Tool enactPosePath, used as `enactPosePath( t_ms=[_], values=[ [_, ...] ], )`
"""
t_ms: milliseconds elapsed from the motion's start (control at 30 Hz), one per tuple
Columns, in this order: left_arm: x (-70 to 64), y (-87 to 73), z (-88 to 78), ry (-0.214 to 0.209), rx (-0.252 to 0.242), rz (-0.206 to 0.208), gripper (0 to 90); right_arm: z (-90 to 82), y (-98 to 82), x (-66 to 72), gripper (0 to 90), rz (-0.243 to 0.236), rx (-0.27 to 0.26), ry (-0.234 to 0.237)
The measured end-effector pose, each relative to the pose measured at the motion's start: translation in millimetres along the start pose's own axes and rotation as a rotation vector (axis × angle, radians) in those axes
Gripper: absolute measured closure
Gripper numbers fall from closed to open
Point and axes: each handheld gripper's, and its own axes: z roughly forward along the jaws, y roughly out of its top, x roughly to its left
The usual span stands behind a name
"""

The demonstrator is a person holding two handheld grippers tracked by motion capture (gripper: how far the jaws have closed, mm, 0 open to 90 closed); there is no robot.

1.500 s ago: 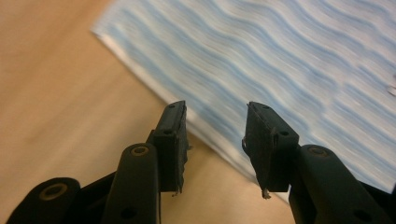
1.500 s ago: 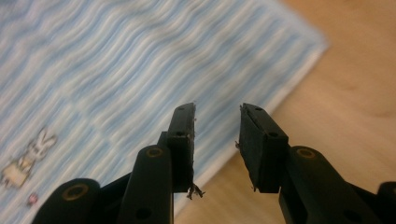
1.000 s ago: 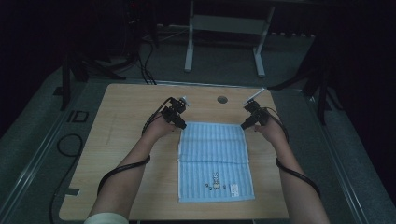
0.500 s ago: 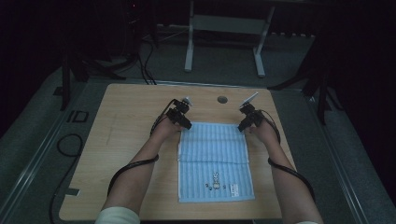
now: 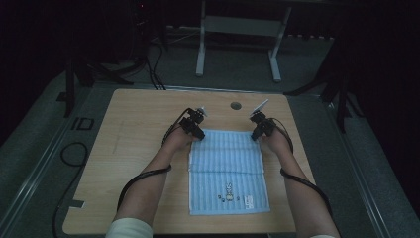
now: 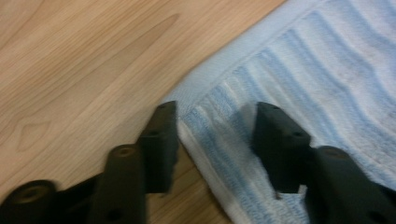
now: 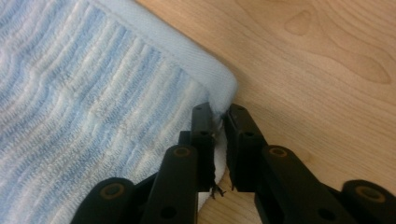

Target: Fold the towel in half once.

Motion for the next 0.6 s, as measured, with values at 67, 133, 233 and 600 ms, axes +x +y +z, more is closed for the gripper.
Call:
enactPosePath(
  t_ms=[67, 133, 233, 600],
  values=[
    [-1.4, -0.2, -0.1, -0.009, -0.009, 0.002, 61.9, -0.1, -0.2, 1.7, 83.0, -0.012, 0.000, -0.011],
    [-2.4, 0.3, -0.1, -0.025, -0.012, -0.002, 76.0, -0.1, -0.8, 1.0, 83.3, 0.000, -0.004, -0.003],
    [-5.6, -0.3, 1.0, -0.026, -0.039, -0.001, 84.6, -0.3, -0.9, 0.9, 84.0, -0.002, -0.005, -0.005],
    [-0.1, 7.5, -50.2, -0.045, -0.166, -0.012, 86.2, -45.5, 6.9, -1.0, 84.7, 0.002, -0.126, -0.010]
  ],
)
